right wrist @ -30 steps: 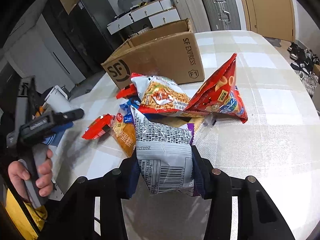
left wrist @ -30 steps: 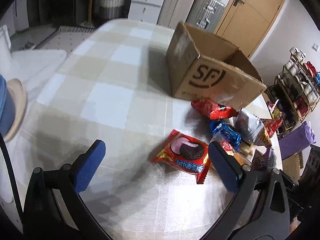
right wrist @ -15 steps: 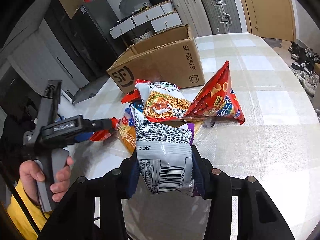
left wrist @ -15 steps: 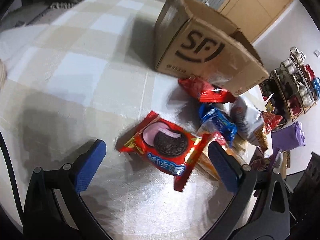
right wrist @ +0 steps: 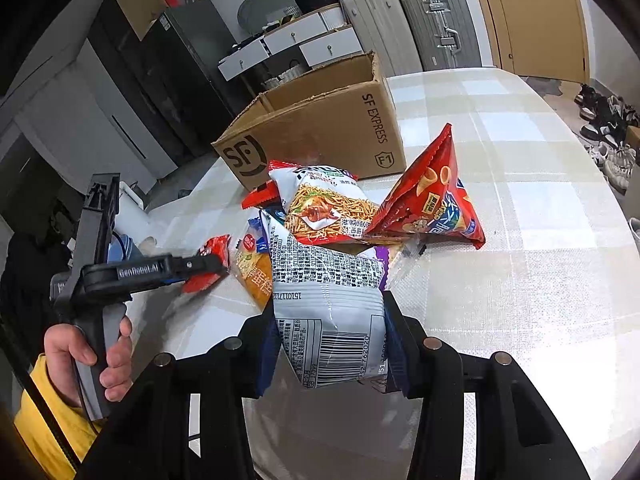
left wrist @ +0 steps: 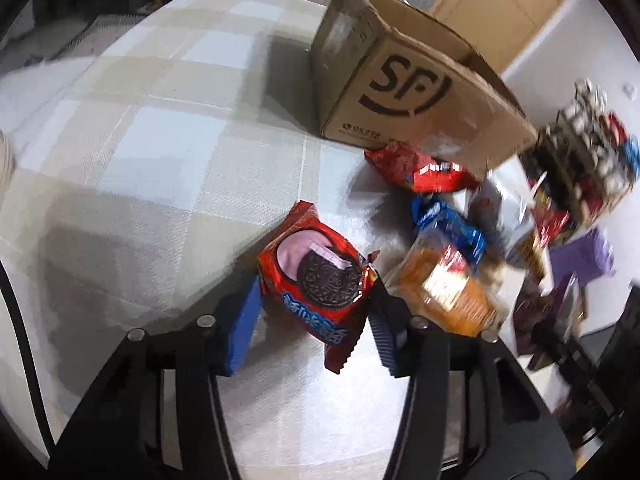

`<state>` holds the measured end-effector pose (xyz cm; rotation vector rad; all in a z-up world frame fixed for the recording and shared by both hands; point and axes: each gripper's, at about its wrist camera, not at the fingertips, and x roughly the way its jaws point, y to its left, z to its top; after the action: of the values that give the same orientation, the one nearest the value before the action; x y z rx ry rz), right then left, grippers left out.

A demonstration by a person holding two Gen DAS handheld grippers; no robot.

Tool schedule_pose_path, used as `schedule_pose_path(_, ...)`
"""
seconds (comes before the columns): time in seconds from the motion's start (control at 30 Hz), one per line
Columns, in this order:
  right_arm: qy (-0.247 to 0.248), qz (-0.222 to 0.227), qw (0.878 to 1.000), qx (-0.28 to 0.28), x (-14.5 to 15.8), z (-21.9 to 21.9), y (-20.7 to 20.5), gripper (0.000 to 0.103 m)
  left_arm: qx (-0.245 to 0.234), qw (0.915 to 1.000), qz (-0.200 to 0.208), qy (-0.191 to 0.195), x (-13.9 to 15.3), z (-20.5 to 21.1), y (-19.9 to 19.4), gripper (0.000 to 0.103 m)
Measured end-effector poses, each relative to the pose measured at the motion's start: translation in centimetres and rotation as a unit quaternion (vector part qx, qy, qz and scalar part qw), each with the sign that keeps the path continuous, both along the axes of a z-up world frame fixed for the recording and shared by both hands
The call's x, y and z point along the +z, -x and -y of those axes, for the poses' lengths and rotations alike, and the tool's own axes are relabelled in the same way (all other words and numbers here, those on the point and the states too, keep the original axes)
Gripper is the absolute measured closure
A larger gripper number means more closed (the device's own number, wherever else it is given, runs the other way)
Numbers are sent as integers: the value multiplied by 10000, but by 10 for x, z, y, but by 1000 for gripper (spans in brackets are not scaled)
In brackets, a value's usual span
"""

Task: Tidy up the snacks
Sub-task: 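Close the left tool on the red cookie packet and lift it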

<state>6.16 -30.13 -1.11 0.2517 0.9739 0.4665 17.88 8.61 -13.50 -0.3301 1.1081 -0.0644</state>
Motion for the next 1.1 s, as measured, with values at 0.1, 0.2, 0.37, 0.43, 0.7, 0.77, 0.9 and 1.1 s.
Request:
schedule_pose_path(0.1,26,33,10000,-1,0,0,1,57,-88,9996,44,-255,1,-2,8,58)
schedule_pose_path(0.2,36,47,10000,-34,1,1,2,57,-30,9993,158,-333,8,-9,18,59)
schedule_pose_path(0.37,-47,109,9999,-89,4,5,4,57,17,9972,571,-490,30,-16,35,59)
schedule_pose_path(0.43,-80,162,9998,-100,7,6,5,57,-23,9964,659,-534,35,-16,40,59)
schedule_pose_path(0.7,-211,401,9989,-88,18,8,12,57,-235,9922,918,-810,50,0,54,59)
schedule_pose_path(0.77,-286,439,9986,-97,20,9,14,57,-218,9915,982,-829,53,1,57,59)
schedule_pose_path(0.9,-362,498,9980,-110,24,10,16,57,-243,9909,1041,-813,55,4,58,59)
schedule_pose_path(1.1,-514,502,9974,-107,24,11,15,57,-282,9905,1122,-738,60,5,62,59)
